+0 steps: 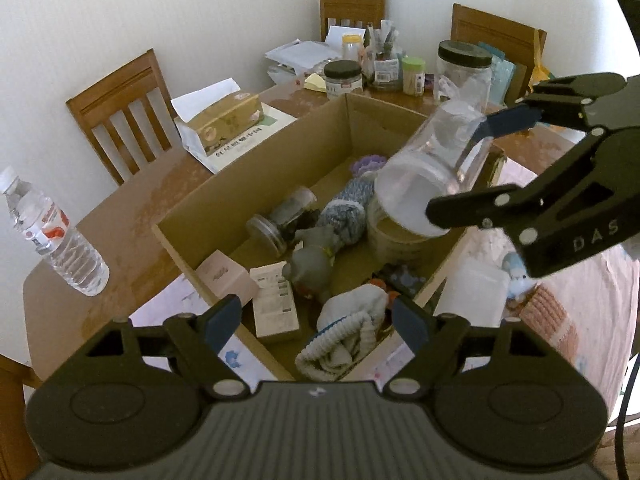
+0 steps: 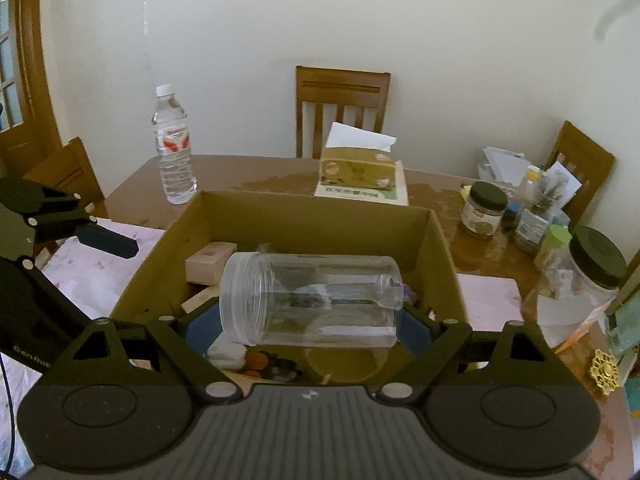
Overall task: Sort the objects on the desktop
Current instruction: 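Carry the sock roll and clear jar into the cardboard box and release both, then move both tools back toward the remaining table items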
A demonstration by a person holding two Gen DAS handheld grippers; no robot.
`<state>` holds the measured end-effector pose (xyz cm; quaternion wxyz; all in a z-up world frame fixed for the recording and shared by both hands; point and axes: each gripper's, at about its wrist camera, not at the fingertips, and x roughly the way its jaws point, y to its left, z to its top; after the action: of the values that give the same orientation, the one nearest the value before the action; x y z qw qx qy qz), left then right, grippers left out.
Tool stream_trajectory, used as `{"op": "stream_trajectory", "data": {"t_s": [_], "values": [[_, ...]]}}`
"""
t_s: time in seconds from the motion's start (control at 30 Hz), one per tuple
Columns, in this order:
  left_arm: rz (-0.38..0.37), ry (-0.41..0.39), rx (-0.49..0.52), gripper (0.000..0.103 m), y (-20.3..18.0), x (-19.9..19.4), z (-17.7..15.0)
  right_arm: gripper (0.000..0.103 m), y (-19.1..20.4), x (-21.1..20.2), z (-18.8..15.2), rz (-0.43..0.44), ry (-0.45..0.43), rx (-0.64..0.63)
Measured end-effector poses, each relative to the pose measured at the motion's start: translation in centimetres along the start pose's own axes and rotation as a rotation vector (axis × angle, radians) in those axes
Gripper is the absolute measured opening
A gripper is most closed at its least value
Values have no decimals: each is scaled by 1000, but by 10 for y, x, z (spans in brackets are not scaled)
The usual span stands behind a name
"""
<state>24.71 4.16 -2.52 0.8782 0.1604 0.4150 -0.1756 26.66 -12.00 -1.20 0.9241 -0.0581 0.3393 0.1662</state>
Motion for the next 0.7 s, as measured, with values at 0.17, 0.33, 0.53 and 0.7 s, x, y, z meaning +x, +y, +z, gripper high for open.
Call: {"op": "stream_trajectory", "data": {"t_s": [0.17,0.33,0.53,0.7], "values": [[-2,-1,-5,84,1,-3,-2,102,9,1,-1,20,-4,-18],[-14,-14,2,85,-3,-9,-3,103,8,-3,-5,9,3,1],[-34,-25,13,85,-11,-13,-3,103,1,-13,-17,-13,17,34],[-54,-39,28,86,-20,-19,-3,103,-5,-23,-31,-40,32,70]]}}
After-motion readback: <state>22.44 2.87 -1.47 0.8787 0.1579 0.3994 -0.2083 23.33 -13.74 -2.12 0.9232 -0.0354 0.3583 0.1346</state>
